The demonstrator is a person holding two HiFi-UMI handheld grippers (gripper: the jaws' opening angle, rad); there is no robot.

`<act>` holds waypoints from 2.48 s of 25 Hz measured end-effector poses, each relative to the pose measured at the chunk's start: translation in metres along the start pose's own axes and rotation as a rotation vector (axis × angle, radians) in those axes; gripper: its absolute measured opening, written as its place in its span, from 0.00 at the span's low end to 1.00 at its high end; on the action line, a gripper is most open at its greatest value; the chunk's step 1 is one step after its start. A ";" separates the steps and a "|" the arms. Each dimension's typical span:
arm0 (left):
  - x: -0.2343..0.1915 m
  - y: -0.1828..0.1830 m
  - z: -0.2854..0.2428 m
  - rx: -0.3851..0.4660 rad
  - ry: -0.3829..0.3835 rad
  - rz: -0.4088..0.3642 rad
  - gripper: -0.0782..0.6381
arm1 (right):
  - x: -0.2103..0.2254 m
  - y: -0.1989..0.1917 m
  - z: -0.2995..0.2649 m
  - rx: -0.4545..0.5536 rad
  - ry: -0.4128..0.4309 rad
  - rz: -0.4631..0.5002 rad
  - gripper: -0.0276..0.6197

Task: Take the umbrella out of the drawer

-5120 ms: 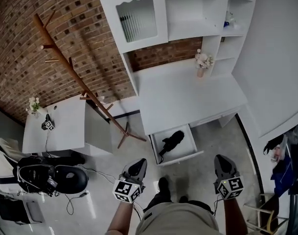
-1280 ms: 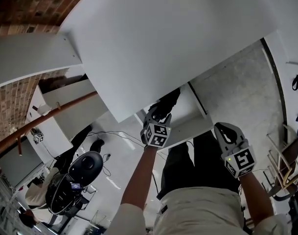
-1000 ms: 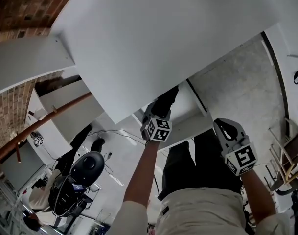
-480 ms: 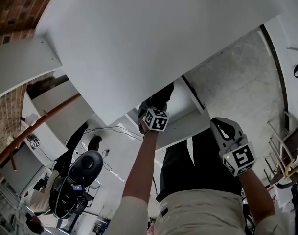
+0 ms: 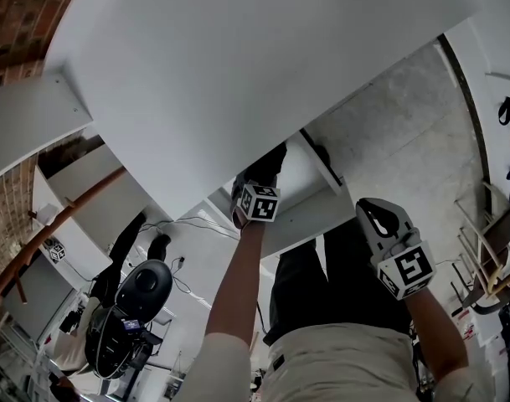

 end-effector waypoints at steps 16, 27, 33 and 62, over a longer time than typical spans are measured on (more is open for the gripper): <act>0.026 -0.008 0.058 0.047 -0.123 0.001 0.47 | -0.016 0.046 -0.006 0.055 0.054 0.071 0.10; 0.034 0.003 0.125 0.164 -0.128 0.043 0.47 | -0.042 0.077 0.011 0.075 0.099 0.148 0.10; 0.030 0.009 0.173 0.284 -0.119 0.121 0.47 | -0.058 0.091 0.019 0.078 0.122 0.192 0.10; 0.027 -0.082 0.385 0.860 0.020 0.543 0.47 | -0.183 0.103 0.082 0.182 0.186 0.461 0.10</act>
Point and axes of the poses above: the fingertips, and each gripper's own axes: z backward along the fingers, x to its right, y out of its top, the point moved 4 cm from there along z, backward along the fingers, and after that the axes turned 5 degrees about z, right-handed, at the moved point
